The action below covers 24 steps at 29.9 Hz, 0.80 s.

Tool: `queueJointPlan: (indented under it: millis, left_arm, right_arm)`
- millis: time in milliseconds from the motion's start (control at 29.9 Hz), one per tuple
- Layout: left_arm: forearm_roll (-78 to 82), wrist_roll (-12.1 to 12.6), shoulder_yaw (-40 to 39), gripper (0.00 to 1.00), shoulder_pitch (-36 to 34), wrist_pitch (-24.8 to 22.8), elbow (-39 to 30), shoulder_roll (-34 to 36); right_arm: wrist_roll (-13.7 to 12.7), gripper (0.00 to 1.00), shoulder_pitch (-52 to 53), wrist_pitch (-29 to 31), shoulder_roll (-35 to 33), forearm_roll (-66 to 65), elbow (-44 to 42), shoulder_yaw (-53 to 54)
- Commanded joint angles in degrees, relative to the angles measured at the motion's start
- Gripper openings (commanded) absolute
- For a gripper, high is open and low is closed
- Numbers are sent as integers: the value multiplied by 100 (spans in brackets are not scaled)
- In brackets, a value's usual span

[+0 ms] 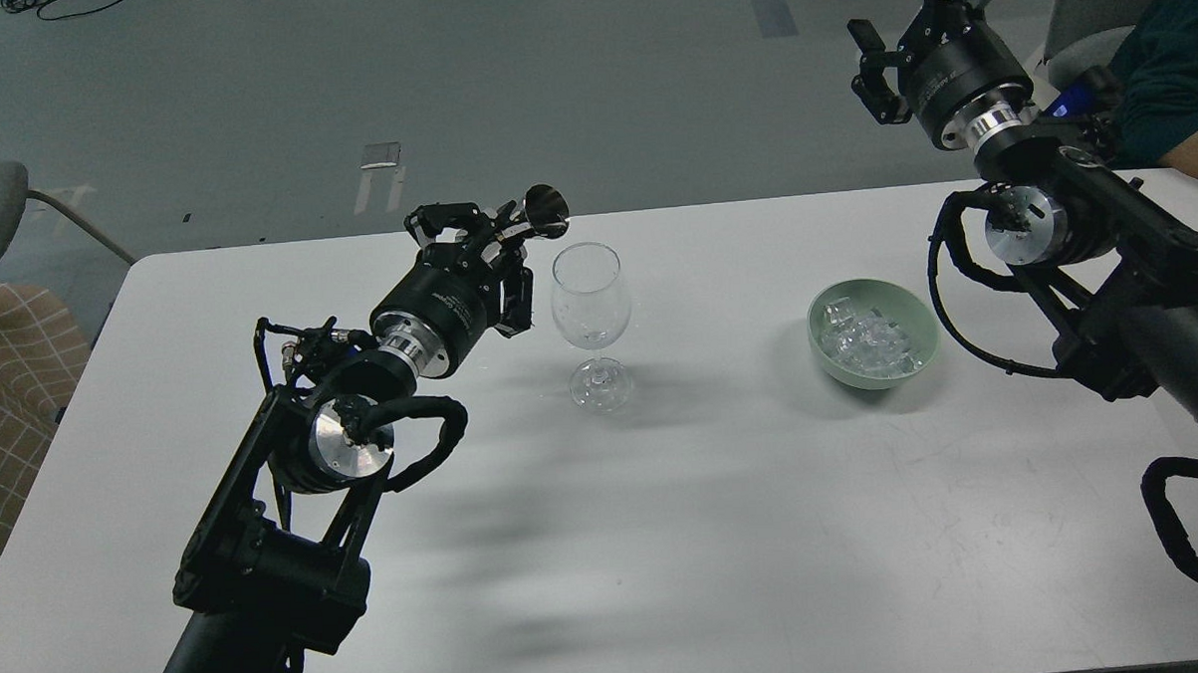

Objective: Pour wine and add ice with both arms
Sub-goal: 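Hold the jigger tipped over the glass to pour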

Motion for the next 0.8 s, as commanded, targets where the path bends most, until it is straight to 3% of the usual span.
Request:
queueJointPlan:
  millis: [0, 769]
  left_arm:
    - [13, -35, 26, 0, -4, 3, 0, 0]
    - [426, -342, 281, 0, -13, -6, -9, 0]
  right_arm:
    - [0, 100, -1, 0, 0, 0, 0, 2]
    - [0, 100, -9, 0, 9, 0, 0, 2]
